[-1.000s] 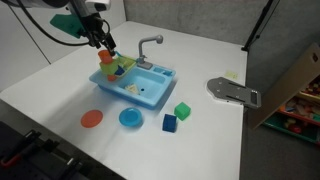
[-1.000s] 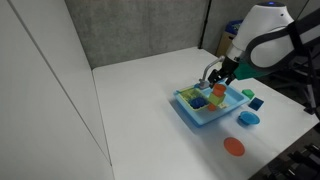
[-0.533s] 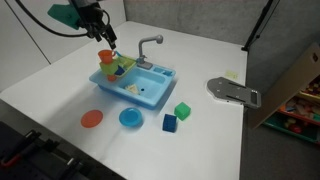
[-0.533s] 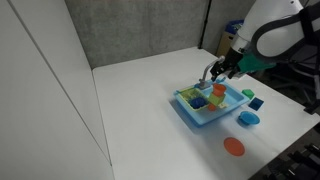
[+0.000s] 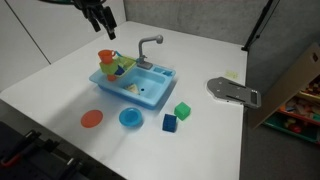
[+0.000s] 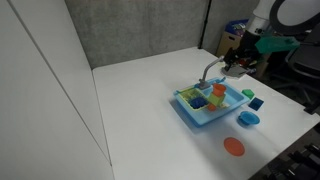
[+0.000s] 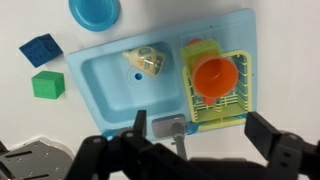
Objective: Remove an orange bowl from the sink and put it on top of the light green block
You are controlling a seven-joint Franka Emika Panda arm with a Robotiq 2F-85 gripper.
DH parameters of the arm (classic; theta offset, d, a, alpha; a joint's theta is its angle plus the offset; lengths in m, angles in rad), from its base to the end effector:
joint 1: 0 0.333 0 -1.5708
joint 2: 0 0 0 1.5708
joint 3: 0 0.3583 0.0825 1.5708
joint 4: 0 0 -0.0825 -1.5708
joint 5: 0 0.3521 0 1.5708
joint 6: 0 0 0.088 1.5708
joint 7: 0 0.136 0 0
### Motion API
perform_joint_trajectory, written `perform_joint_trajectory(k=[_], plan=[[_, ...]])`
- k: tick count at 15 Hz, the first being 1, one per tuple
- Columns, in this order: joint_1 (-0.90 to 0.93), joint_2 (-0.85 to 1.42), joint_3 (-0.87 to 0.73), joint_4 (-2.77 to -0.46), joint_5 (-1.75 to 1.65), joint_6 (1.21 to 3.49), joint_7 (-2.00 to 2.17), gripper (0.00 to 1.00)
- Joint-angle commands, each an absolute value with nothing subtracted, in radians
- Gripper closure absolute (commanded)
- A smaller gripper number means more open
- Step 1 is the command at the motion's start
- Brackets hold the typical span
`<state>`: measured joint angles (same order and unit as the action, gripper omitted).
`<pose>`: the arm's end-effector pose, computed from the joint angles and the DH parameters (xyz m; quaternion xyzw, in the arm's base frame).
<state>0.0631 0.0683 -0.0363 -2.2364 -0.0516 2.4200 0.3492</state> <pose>0.5264 0.0131 0.3853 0.9880 -0.1420 0.0602 0.0083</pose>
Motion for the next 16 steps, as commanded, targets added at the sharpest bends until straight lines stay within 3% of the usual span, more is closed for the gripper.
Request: perform_joint_trajectory(k=[1,11,16], plan=[[0.033,0.007,-0.036,-2.183,-0.101,2.254,0.35,0.0],[-0.018,-0.104,-0.041,-2.02,-0.083,1.825,0.139,0.0],[-0.026,-0.111,-0.038,-2.009,-0.09,1.786,0.106,0.0]])
